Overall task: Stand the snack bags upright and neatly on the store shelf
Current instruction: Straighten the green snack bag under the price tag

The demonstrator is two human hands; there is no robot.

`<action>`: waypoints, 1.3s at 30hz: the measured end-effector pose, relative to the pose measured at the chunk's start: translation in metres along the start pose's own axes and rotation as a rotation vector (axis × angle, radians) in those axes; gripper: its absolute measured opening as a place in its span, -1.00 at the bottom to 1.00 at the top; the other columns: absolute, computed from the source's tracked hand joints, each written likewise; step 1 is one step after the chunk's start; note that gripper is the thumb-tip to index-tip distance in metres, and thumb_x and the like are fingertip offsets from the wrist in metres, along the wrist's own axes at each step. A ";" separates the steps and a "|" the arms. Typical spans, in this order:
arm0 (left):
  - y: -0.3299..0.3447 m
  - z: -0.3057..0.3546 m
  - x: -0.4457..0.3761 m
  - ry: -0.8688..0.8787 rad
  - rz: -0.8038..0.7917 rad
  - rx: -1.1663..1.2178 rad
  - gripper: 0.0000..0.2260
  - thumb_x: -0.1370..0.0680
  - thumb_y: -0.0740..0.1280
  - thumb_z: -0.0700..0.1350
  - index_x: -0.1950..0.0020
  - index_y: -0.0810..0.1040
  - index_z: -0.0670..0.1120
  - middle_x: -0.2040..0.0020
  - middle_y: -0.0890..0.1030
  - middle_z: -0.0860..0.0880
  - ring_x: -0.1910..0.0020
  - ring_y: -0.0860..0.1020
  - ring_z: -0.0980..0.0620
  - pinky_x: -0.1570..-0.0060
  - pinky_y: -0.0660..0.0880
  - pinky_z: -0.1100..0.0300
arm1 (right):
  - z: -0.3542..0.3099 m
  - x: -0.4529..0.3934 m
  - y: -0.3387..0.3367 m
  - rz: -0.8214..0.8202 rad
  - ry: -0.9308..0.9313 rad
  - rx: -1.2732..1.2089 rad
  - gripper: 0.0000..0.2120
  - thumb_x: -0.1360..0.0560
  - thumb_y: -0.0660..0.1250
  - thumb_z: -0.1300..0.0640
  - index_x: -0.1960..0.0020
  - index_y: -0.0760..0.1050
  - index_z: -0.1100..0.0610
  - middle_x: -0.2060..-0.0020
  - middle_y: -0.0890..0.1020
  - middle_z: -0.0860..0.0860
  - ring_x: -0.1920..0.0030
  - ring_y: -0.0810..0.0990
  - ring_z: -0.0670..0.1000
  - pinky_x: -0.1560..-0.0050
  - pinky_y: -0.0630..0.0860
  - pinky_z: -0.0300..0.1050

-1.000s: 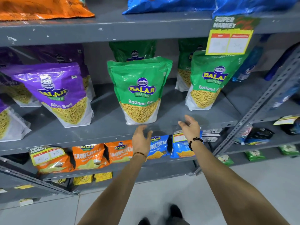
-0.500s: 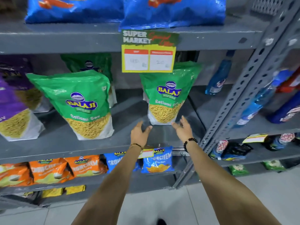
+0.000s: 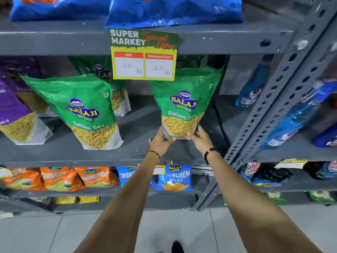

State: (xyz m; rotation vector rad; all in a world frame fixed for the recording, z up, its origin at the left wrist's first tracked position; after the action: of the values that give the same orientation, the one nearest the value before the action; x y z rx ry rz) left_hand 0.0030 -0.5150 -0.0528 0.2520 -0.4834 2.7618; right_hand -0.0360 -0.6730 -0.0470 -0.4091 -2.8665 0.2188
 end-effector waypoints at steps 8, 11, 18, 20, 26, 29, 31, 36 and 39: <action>-0.002 -0.004 0.018 0.020 0.010 0.042 -0.40 -0.46 0.38 -0.17 -0.46 0.22 -0.10 -0.36 0.48 -0.13 -0.32 0.46 -0.12 -0.36 0.37 -0.10 | 0.008 0.017 0.001 -0.003 -0.055 0.005 -0.64 -0.47 0.29 0.17 -0.26 0.39 0.06 -0.07 0.59 -0.01 -0.12 0.55 -0.02 -0.30 0.41 -0.01; -0.004 -0.004 0.028 0.026 0.020 0.047 -0.43 -0.47 0.36 -0.22 -0.44 0.24 -0.11 -0.34 0.48 -0.14 -0.30 0.46 -0.11 -0.36 0.37 -0.07 | 0.011 0.025 0.003 -0.001 -0.065 -0.007 -0.67 -0.47 0.29 0.19 -0.23 0.41 0.08 -0.09 0.59 0.02 -0.11 0.54 -0.03 -0.29 0.42 -0.04; -0.007 -0.006 0.036 0.040 0.011 0.012 -0.45 -0.50 0.33 -0.22 -0.44 0.23 -0.09 -0.37 0.46 -0.13 -0.34 0.43 -0.12 -0.37 0.35 -0.07 | 0.011 0.035 0.004 0.017 -0.075 -0.034 -0.64 -0.47 0.29 0.25 -0.26 0.42 0.11 -0.09 0.58 0.03 -0.09 0.53 -0.04 -0.21 0.41 -0.18; -0.007 -0.006 0.036 0.028 0.017 0.008 -0.46 -0.50 0.33 -0.22 -0.45 0.22 -0.10 -0.37 0.46 -0.14 -0.34 0.43 -0.12 -0.38 0.35 -0.06 | 0.011 0.036 0.003 0.027 -0.075 -0.030 -0.64 -0.47 0.29 0.25 -0.25 0.43 0.11 -0.08 0.59 0.02 -0.09 0.53 -0.04 -0.21 0.41 -0.17; -0.007 -0.007 0.036 0.004 0.036 0.037 -0.46 -0.51 0.31 -0.24 -0.45 0.22 -0.10 -0.38 0.45 -0.15 -0.36 0.42 -0.13 -0.38 0.34 -0.07 | 0.012 0.035 0.003 0.048 -0.068 0.019 -0.64 -0.47 0.30 0.22 -0.26 0.45 0.13 -0.07 0.59 0.00 -0.11 0.53 -0.05 -0.16 0.40 -0.21; -0.008 -0.007 0.036 -0.010 0.054 0.036 -0.46 -0.51 0.31 -0.23 -0.46 0.22 -0.11 -0.37 0.46 -0.16 -0.35 0.43 -0.14 -0.37 0.35 -0.07 | 0.012 0.033 0.002 0.069 -0.056 0.043 -0.66 -0.47 0.31 0.21 -0.24 0.47 0.12 -0.03 0.59 -0.01 -0.09 0.53 -0.05 -0.16 0.41 -0.19; -0.008 -0.008 0.035 -0.019 0.069 0.025 -0.48 -0.51 0.31 -0.21 -0.45 0.23 -0.10 -0.36 0.47 -0.17 -0.33 0.45 -0.13 -0.36 0.37 -0.06 | 0.013 0.031 0.000 0.076 -0.050 0.064 -0.65 -0.47 0.31 0.19 -0.25 0.47 0.11 -0.05 0.60 0.00 -0.08 0.53 -0.06 -0.17 0.42 -0.18; -0.008 -0.006 0.037 -0.020 0.080 0.020 -0.50 -0.52 0.30 -0.21 -0.44 0.27 -0.08 -0.33 0.51 -0.17 -0.31 0.46 -0.11 -0.35 0.38 -0.04 | 0.014 0.030 -0.001 0.079 -0.057 0.115 -0.66 -0.47 0.31 0.16 -0.24 0.48 0.10 -0.12 0.62 0.06 -0.12 0.55 -0.03 -0.22 0.44 -0.12; -0.008 -0.004 0.038 -0.018 0.075 0.012 -0.50 -0.52 0.28 -0.23 -0.44 0.26 -0.07 -0.34 0.50 -0.16 -0.32 0.46 -0.10 -0.36 0.36 -0.06 | 0.012 0.032 0.000 0.082 -0.056 0.110 -0.66 -0.46 0.31 0.17 -0.24 0.48 0.11 -0.13 0.62 0.07 -0.11 0.55 -0.03 -0.26 0.45 -0.07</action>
State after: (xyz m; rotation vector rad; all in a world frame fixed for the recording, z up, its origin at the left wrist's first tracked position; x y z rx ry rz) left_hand -0.0300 -0.4953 -0.0456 0.2663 -0.4911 2.8383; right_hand -0.0688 -0.6656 -0.0522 -0.5064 -2.8780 0.4071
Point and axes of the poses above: each hand's wrist, its own x-axis away from the middle knuckle, its own y-axis out of the palm, z = x × y, the point moved 5 cm from there along -x, towards the middle knuckle
